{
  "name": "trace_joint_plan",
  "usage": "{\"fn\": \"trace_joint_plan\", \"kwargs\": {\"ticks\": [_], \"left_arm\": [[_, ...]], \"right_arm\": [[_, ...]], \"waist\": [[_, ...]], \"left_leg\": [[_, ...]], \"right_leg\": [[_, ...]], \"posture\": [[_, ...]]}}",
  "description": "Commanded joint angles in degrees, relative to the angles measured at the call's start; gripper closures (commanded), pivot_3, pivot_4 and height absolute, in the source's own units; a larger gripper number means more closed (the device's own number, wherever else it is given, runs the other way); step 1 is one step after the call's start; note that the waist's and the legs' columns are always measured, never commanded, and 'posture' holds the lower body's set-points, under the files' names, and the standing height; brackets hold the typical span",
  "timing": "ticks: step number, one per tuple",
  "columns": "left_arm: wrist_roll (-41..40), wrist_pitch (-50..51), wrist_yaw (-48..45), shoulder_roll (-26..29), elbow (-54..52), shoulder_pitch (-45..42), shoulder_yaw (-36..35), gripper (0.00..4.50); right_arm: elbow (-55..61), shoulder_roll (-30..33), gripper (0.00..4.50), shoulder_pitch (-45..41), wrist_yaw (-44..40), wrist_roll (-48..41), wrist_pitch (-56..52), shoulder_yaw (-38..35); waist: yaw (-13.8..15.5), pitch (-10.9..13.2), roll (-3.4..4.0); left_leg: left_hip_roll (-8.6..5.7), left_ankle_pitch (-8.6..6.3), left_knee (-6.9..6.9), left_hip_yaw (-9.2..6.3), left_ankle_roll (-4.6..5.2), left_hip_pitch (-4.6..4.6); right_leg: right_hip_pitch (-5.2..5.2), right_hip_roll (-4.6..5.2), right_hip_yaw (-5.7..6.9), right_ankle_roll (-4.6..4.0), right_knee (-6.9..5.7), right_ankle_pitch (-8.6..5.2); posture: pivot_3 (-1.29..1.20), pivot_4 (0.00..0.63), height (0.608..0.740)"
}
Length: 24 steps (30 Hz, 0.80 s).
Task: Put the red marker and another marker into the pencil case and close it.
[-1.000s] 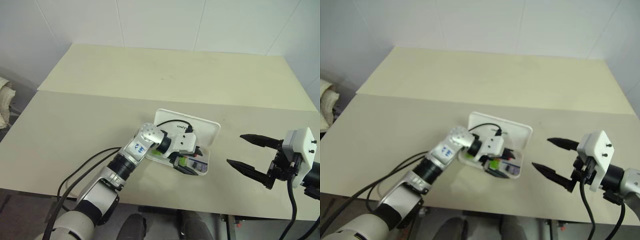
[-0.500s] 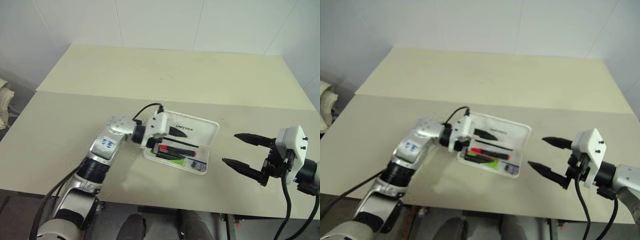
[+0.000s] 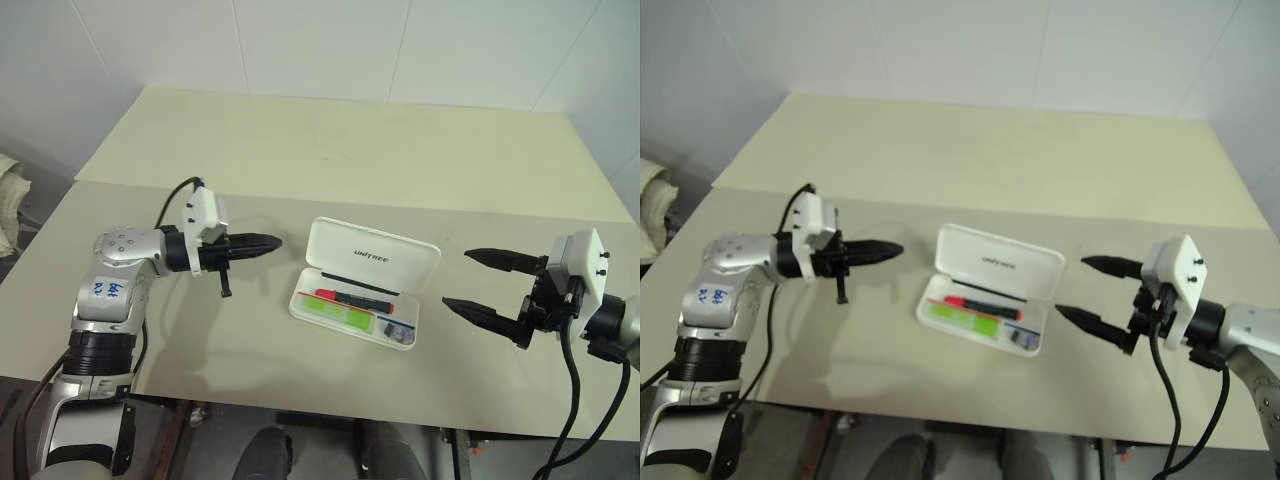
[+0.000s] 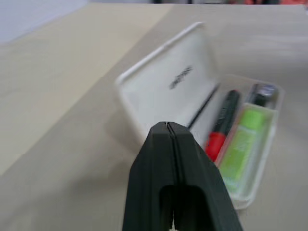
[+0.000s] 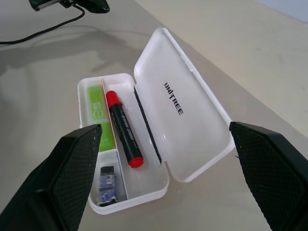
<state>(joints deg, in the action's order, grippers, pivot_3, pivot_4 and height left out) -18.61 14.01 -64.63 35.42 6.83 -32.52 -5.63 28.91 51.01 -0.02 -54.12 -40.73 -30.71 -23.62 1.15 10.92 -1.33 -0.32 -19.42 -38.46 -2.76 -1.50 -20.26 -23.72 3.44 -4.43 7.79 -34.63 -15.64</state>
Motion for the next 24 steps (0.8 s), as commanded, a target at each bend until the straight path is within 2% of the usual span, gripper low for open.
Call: {"fn": "trace_joint_plan", "kwargs": {"ticks": [1,8,12,17,24], "left_arm": [[0.2,-2.7,2.8,0.3,2.6,-0.8,-2.0,4.48],[2.9,-7.0,8.7,-1.8,11.4,-4.6,-0.9,4.48],[5.1,-8.8,8.6,-7.6,20.1,-10.1,3.7,4.48],[6.6,-11.1,8.9,-12.2,28.6,-15.8,5.6,4.48],[6.6,-12.3,7.1,-14.9,31.4,-17.9,6.9,4.48]], "right_arm": [[-0.1,0.9,0.00,-1.3,-1.1,0.1,1.2,0.1],[-0.2,1.1,0.00,-1.9,-1.3,0.2,1.0,-0.1],[0.4,0.9,0.00,-1.9,-0.5,0.2,0.8,-0.1],[0.8,0.7,0.00,-1.8,-0.2,0.1,0.6,-0.1],[1.5,0.3,0.00,-1.2,0.5,-0.1,0.5,-0.4]], "waist": [[0.0,0.0,0.00],[0.2,0.0,0.00],[0.5,0.0,0.00],[0.0,0.0,-0.01],[-0.3,0.0,-0.01]], "left_leg": [[0.00,0.00,0.03,0.00,0.00,0.00],[-0.02,0.00,0.08,-0.01,0.00,-0.04],[-0.10,0.01,0.01,-0.05,-0.01,-0.06],[-0.10,0.00,-0.05,-0.02,-0.01,-0.10],[-0.06,0.01,0.04,0.01,-0.01,-0.09]], "right_leg": [[0.00,0.00,0.02,0.00,0.00,0.00],[-0.04,0.03,0.06,0.00,0.02,0.00],[-0.02,0.07,0.12,0.01,0.00,0.00],[-0.05,0.02,0.11,0.04,0.00,0.02],[-0.10,-0.01,0.08,0.03,-0.06,0.02]], "posture": [[0.00,0.150,0.740],[0.00,0.150,0.740],[0.00,0.150,0.740],[0.00,0.150,0.740],[0.00,0.150,0.740]]}}
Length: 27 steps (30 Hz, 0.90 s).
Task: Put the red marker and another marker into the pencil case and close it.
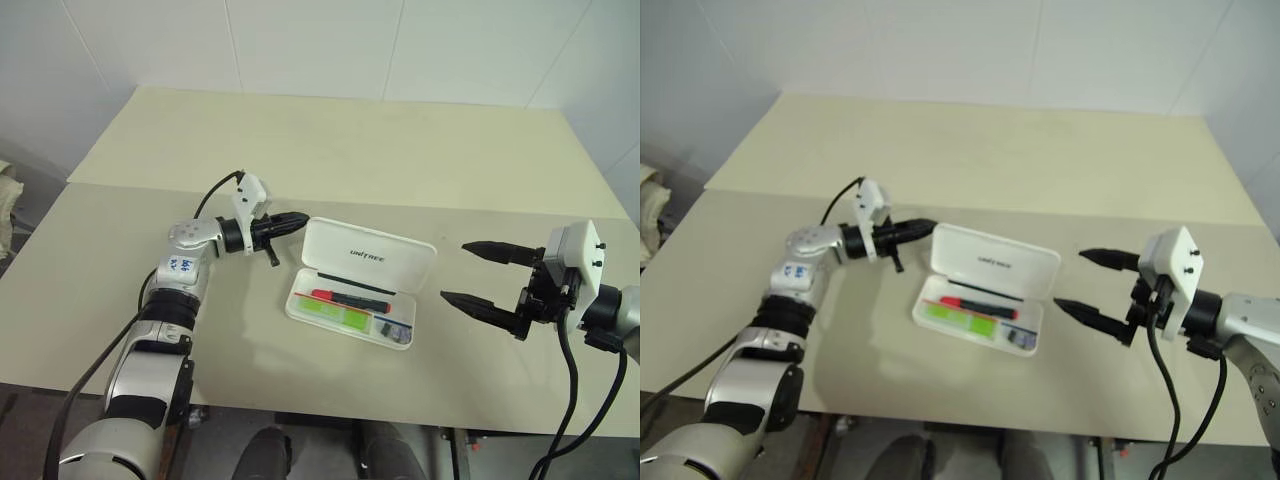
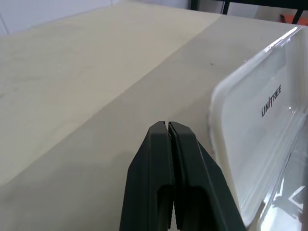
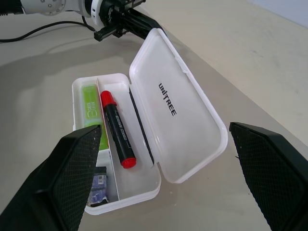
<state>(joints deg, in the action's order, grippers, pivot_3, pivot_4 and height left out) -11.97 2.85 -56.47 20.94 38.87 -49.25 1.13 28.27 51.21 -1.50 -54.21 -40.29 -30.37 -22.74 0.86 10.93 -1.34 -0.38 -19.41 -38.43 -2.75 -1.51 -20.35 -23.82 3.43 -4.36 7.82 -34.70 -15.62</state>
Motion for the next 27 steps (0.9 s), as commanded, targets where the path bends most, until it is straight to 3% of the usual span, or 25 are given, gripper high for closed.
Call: {"fn": "trace_joint_plan", "kwargs": {"ticks": [1,18,27], "left_arm": [[-0.4,-1.0,-1.5,-0.5,-1.0,-1.0,0.0,4.48],[-1.6,-3.6,-13.3,1.9,-8.5,3.7,1.0,4.48],[-1.7,-1.2,-20.9,3.4,-16.9,8.1,5.3,4.48]], "right_arm": [[2.3,0.0,0.00,0.5,0.7,-0.5,0.2,-1.4],[3.1,-0.8,0.00,1.2,2.1,-0.8,0.6,-1.0],[3.8,-1.1,0.00,1.9,3.0,-0.8,0.7,-1.3]], "waist": [[0.1,0.0,0.00],[0.5,0.0,0.00],[0.5,0.0,0.00]], "left_leg": [[0.00,0.00,-0.01,0.00,0.00,-0.02],[0.00,0.00,0.01,0.00,-0.01,-0.02],[0.01,0.00,0.00,-0.01,0.00,-0.03]], "right_leg": [[0.00,0.00,0.00,0.00,0.00,0.00],[0.00,0.01,0.00,0.00,0.01,0.00],[0.01,0.01,0.00,0.00,-0.01,0.00]], "posture": [[0.00,0.150,0.740],[0.00,0.150,0.740],[0.00,0.150,0.740]]}}
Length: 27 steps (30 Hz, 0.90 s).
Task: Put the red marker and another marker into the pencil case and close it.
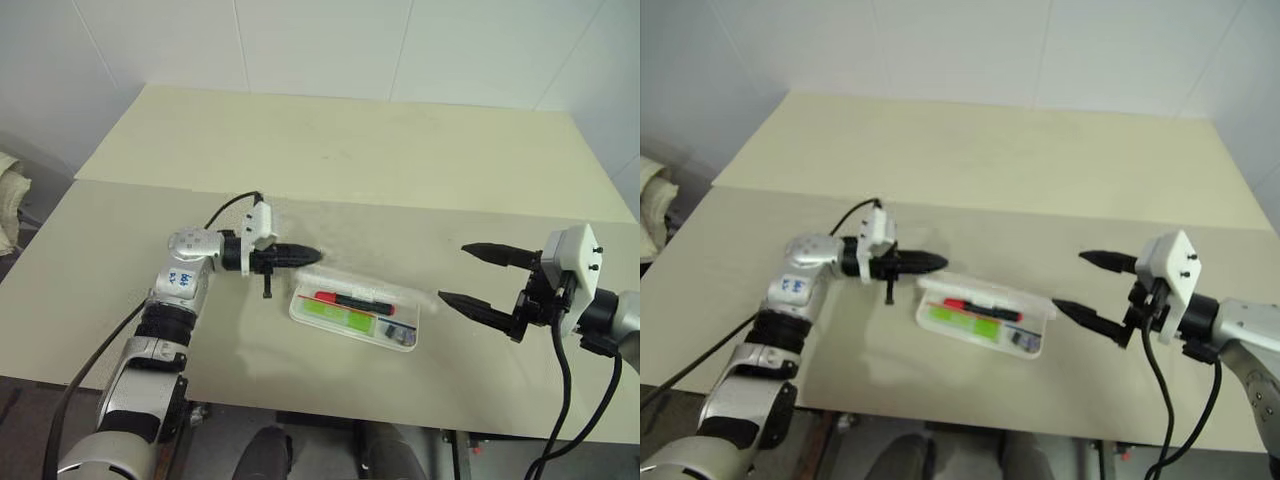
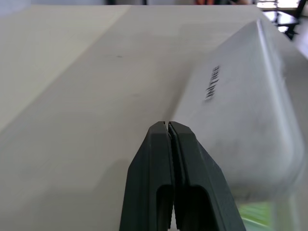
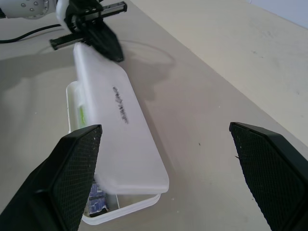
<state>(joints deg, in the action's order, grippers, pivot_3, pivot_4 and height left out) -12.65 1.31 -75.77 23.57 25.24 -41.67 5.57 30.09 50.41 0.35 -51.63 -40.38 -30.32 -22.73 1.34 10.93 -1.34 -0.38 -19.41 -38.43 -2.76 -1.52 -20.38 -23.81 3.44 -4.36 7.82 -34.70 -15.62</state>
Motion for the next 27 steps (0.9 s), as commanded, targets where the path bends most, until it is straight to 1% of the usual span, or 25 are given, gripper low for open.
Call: {"fn": "trace_joint_plan", "kwargs": {"ticks": [1,4,12,20,27], "left_arm": [[-0.6,0.4,-2.3,1.0,-3.9,1.0,1.8,4.48],[0.5,0.8,-4.1,1.8,-5.3,2.0,4.4,4.48],[3.8,3.5,-3.8,2.2,-7.1,2.4,10.6,4.48],[8.1,4.4,-0.9,1.4,-4.7,0.4,13.7,4.48],[7.0,9.1,-1.7,1.1,-7.0,-0.4,15.0,4.48]], "right_arm": [[2.1,-0.4,0.00,0.1,0.6,-0.7,0.6,-1.4],[2.3,-0.6,0.00,0.4,0.9,-0.7,0.6,-1.5],[3.7,-1.5,0.00,1.7,2.3,-0.7,0.6,-1.8],[6.4,-3.2,0.00,3.8,4.6,-1.3,0.6,-2.4],[7.2,-4.4,0.00,4.4,6.1,-1.2,0.9,-2.0]], "waist": [[0.0,0.0,0.00],[0.0,0.0,0.01],[-0.1,0.0,0.00],[0.0,0.0,0.01],[-0.1,0.0,0.01]], "left_leg": [[0.00,0.00,-0.01,0.00,0.00,0.01],[0.00,0.00,-0.01,0.00,0.00,0.03],[0.00,0.00,-0.08,0.01,0.00,0.05],[-0.01,0.00,-0.23,-0.03,0.01,0.11],[-0.02,-0.02,-0.49,-0.03,0.03,0.15]], "right_leg": [[0.00,0.00,0.00,0.00,0.02,0.00],[0.00,-0.01,-0.02,-0.01,0.04,0.00],[0.01,-0.02,-0.05,-0.01,0.00,-0.01],[0.15,-0.03,-0.03,-0.01,-0.05,-0.01],[0.28,-0.03,-0.07,0.01,-0.13,0.01]], "posture": [[0.00,0.150,0.740],[0.00,0.150,0.740],[0.00,0.150,0.740],[0.00,0.150,0.740],[0.00,0.150,0.740]]}}
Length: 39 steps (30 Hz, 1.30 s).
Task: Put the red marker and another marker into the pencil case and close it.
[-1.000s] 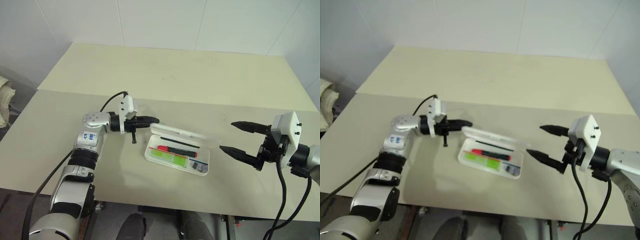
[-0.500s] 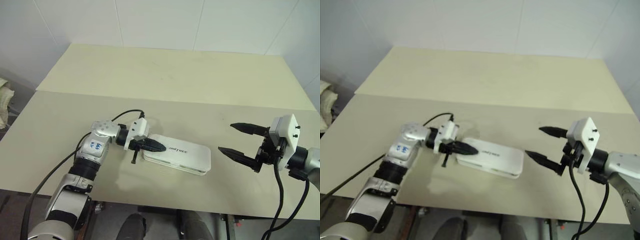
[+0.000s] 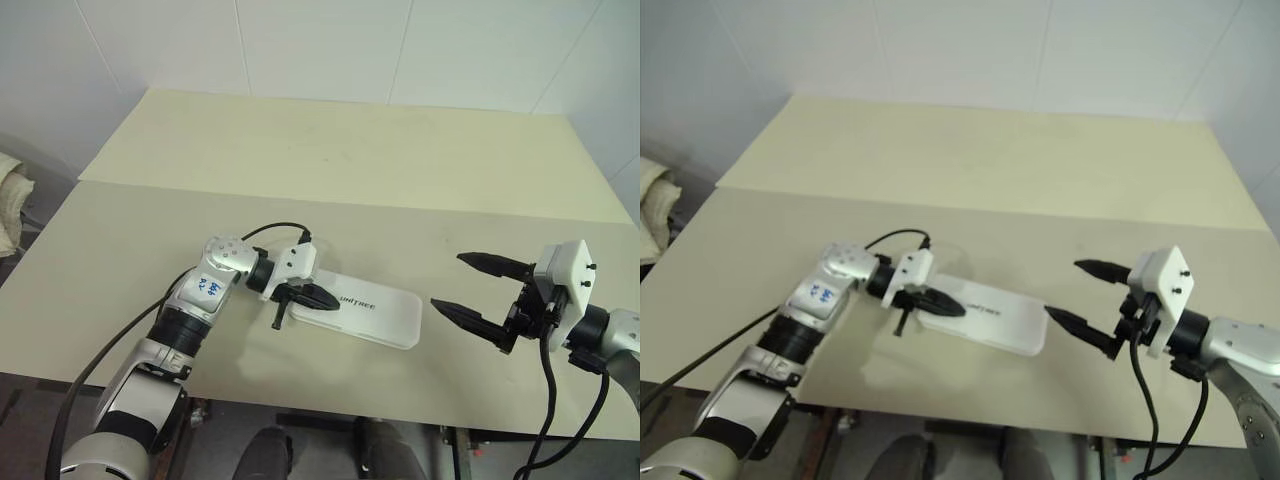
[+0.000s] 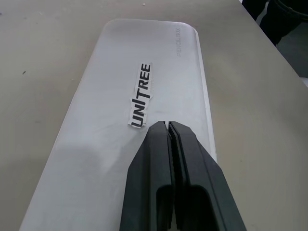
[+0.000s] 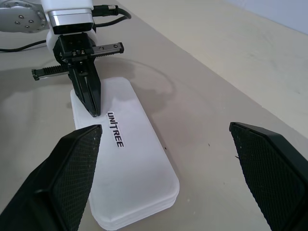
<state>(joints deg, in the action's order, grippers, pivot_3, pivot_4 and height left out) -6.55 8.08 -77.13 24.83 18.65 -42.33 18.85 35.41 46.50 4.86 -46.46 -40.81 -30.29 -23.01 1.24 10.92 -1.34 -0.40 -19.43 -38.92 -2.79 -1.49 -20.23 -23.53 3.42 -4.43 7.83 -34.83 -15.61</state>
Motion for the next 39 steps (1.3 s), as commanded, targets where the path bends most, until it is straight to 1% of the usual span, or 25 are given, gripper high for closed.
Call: {"fn": "trace_joint_plan", "kwargs": {"ticks": [1,3,6,11,14,16,17,19,21,22,26,27,29,31,32,39], "left_arm": [[0.3,3.9,-0.9,0.0,-1.3,0.3,1.7,4.48],[-0.9,5.4,-0.1,-0.1,-2.5,0.3,0.3,4.48],[-5.1,10.0,1.0,0.4,-5.6,1.3,-4.0,4.48],[-12.4,16.6,4.4,2.9,-11.6,5.2,-12.8,4.48],[-15.4,18.5,7.7,4.5,-14.5,7.5,-18.2,4.48],[-16.2,19.2,9.6,5.0,-16.2,8.6,-20.0,4.48],[-17.7,19.7,9.8,6.3,-17.6,9.9,-22.5,4.48],[-19.9,20.3,11.7,8.3,-20.4,12.3,-27.1,4.08],[-21.1,20.9,13.3,9.9,-22.7,14.1,-29.5,3.60],[-22.0,21.5,13.6,10.6,-23.8,14.9,-30.3,3.22],[-22.6,20.8,15.9,11.4,-26.2,16.5,-31.6,1.95],[-22.9,20.6,15.9,11.9,-26.5,17.0,-31.8,1.54],[-22.9,19.3,16.0,12.6,-26.5,17.9,-32.5,0.90],[-22.9,18.8,15.8,13.2,-26.8,18.3,-32.2,0.15],[-23.0,18.3,15.2,13.6,-26.9,18.3,-32.1,0.02],[-20.0,12.3,15.2,13.7,-24.2,17.1,-30.0,0.02]], "right_arm": [[1.9,-0.6,0.00,-0.2,1.1,-0.7,0.9,-1.4],[1.6,-0.9,0.00,-0.7,1.3,-0.6,1.0,-0.8],[0.5,-1.0,0.00,-1.7,1.0,-0.4,1.3,0.2],[-1.9,-0.6,0.00,-3.6,-0.4,0.2,1.6,1.1],[-3.1,-0.3,0.00,-4.5,-1.2,0.7,2.0,1.7],[-4.4,0.1,0.00,-4.8,-2.4,1.1,2.7,1.5],[-4.9,0.2,0.00,-5.3,-2.6,1.4,3.0,1.9],[-6.4,0.5,0.00,-6.6,-3.5,2.2,3.8,2.3],[-7.9,0.8,0.00,-7.9,-4.4,2.9,4.5,2.6],[-8.6,0.9,0.00,-8.5,-4.8,3.6,5.3,2.8],[-11.7,1.5,0.00,-10.5,-6.5,4.6,6.7,2.2],[-12.1,1.8,0.00,-10.8,-7.0,4.7,6.8,2.0],[-12.3,2.0,0.00,-10.9,-7.6,5.0,7.1,1.8],[-12.7,2.3,0.00,-10.7,-7.9,5.1,7.2,0.9],[-12.1,2.5,0.00,-10.2,-8.2,4.4,6.6,0.2],[-12.9,5.7,0.00,-6.4,-12.5,4.1,7.0,-4.1]], "waist": [[0.0,0.0,0.00],[0.0,0.0,0.00],[-0.1,0.0,0.00],[-1.2,0.0,0.00],[-1.4,0.0,0.00],[-1.4,0.0,0.00],[-1.4,0.0,0.00],[-1.6,0.0,0.00],[-1.5,0.0,0.00],[-1.4,0.0,0.00],[-1.0,0.0,0.00],[-1.0,0.0,0.00],[-1.2,0.0,0.00],[-1.3,0.0,0.00],[-1.3,0.0,0.00],[-1.2,0.0,0.01]], "left_leg": [[0.00,0.00,0.00,0.00,0.00,0.01],[0.01,0.00,0.00,-0.01,0.00,0.01],[0.02,0.00,0.01,-0.01,0.00,-0.02],[0.10,0.00,0.07,-0.06,0.01,-0.08],[0.16,-0.01,0.13,-0.36,0.00,-0.05],[0.12,0.00,0.12,-0.47,0.00,-0.05],[0.11,0.00,0.12,-0.48,0.00,-0.06],[0.15,-0.01,0.15,-0.48,0.00,-0.06],[0.18,-0.01,0.25,-0.47,-0.01,-0.05],[0.18,0.00,0.28,-0.48,-0.02,-0.04],[0.18,0.01,0.40,-0.53,-0.04,-0.05],[0.17,0.01,0.40,-0.56,-0.04,-0.07],[0.16,0.01,0.48,-0.57,-0.04,-0.08],[0.13,0.02,0.66,-0.55,-0.06,-0.07],[0.13,0.02,0.71,-0.55,-0.06,-0.08],[0.10,0.02,0.86,-0.54,-0.10,-0.12]], "right_leg": [[0.00,0.00,0.00,0.00,-0.02,0.00],[0.00,-0.02,0.00,-0.01,-0.04,-0.01],[-0.04,-0.02,0.00,-0.01,-0.03,-0.01],[-0.15,-0.02,0.03,-0.03,-0.05,-0.02],[-0.17,0.01,-0.03,-0.04,-0.06,-0.03],[-0.16,0.03,-0.01,-0.04,-0.05,-0.02],[-0.16,0.05,-0.01,-0.04,-0.04,-0.02],[-0.17,0.08,-0.01,-0.04,-0.01,-0.02],[-0.19,0.09,-0.01,-0.04,0.03,-0.02],[-0.20,0.08,0.01,-0.05,0.04,-0.03],[-0.17,0.16,0.10,-0.06,0.14,-0.03],[-0.16,0.20,0.13,-0.05,0.19,-0.03],[-0.16,0.20,0.13,-0.05,0.27,-0.03],[-0.20,0.18,0.13,-0.05,0.35,-0.03],[-0.22,0.15,0.15,-0.07,0.38,-0.04],[-0.28,0.14,0.22,-0.13,0.44,-0.07]], "posture": [[0.00,0.150,0.740],[0.00,0.150,0.740],[0.00,0.150,0.740],[0.00,0.150,0.740],[0.00,0.150,0.740],[0.00,0.150,0.740],[0.00,0.150,0.740],[0.00,0.150,0.740],[0.00,0.150,0.740],[0.00,0.150,0.740],[0.00,0.150,0.740],[0.00,0.150,0.740],[0.00,0.150,0.740],[0.00,0.150,0.740],[0.00,0.150,0.740],[0.00,0.150,0.740]]}}
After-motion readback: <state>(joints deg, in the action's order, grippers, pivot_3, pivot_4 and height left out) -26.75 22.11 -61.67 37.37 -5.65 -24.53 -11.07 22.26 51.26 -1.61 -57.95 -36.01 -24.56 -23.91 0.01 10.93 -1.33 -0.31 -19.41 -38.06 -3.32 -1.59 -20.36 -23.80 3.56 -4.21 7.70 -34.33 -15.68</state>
